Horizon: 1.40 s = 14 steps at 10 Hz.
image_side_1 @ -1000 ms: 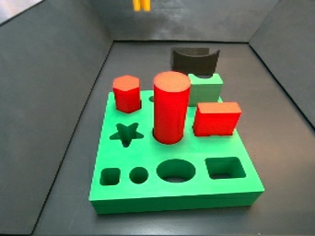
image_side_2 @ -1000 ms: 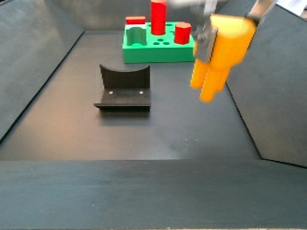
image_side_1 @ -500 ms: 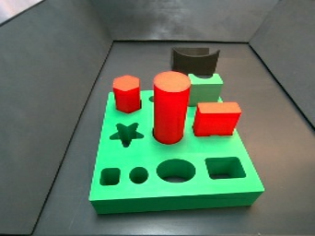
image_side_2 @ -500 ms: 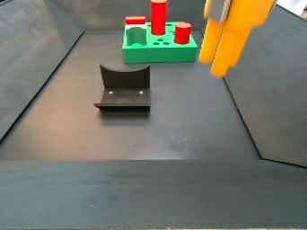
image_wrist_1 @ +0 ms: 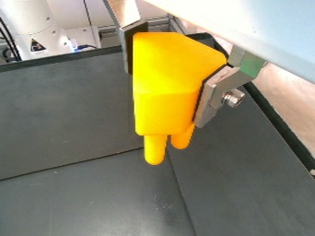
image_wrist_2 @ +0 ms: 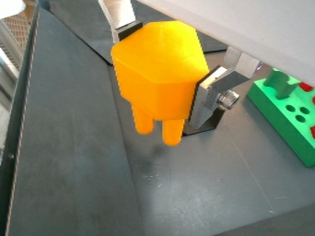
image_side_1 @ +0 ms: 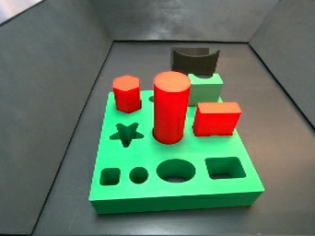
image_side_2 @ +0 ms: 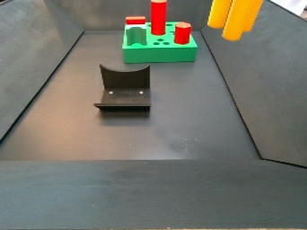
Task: Pick up the 3 prong object. Move up. Move to above the board. Insert the 3 prong object.
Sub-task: Move to above the board.
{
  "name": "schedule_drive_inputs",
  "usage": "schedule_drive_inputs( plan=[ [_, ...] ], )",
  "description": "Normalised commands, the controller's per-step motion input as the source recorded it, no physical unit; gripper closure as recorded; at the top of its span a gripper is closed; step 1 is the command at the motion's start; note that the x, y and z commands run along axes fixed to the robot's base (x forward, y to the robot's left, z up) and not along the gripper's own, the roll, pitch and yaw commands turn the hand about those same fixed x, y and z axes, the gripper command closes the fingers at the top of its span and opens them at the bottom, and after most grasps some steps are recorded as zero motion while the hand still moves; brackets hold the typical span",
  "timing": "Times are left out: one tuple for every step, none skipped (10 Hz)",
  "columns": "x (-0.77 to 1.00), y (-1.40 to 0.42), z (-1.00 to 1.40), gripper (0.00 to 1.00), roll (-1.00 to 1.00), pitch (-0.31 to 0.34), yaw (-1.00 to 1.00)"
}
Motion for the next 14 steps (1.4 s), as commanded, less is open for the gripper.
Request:
schedule_drive_inputs(
  plan=[
    [0.12, -1.00, 0.04, 1.00, 0.07, 0.104, -1.00],
    [0.12, -1.00, 0.05, 1.00, 0.08, 0.091, -1.00],
    [0.11, -1.00, 0.05, 1.00, 0.05, 0.072, -1.00],
    [0.11, -1.00, 0.05, 1.00, 0.06, 0.083, -1.00],
    [0.11, -1.00, 0.05, 1.00, 0.04, 0.095, -0.97],
    [0.11, -1.00, 0.05, 1.00, 0.01, 0.074, -0.69],
    [0.11, -1.00, 0.05, 1.00, -0.02, 0.054, -0.44],
    [0.11, -1.00, 0.05, 1.00, -0.04, 0.046, -0.26],
    [0.11, -1.00, 0.06, 1.00, -0.04, 0.048, -0.11],
    [0.12, -1.00, 0.06, 1.00, -0.02, 0.055, -0.05],
    [0.12, -1.00, 0.06, 1.00, -0.01, 0.062, -0.03],
    [0.13, -1.00, 0.06, 1.00, -0.03, 0.078, -0.02],
    [0.14, -1.00, 0.06, 1.00, -0.01, 0.088, -0.01],
    [0.15, -1.00, 0.07, 1.00, 0.01, 0.100, 0.00]
  ],
)
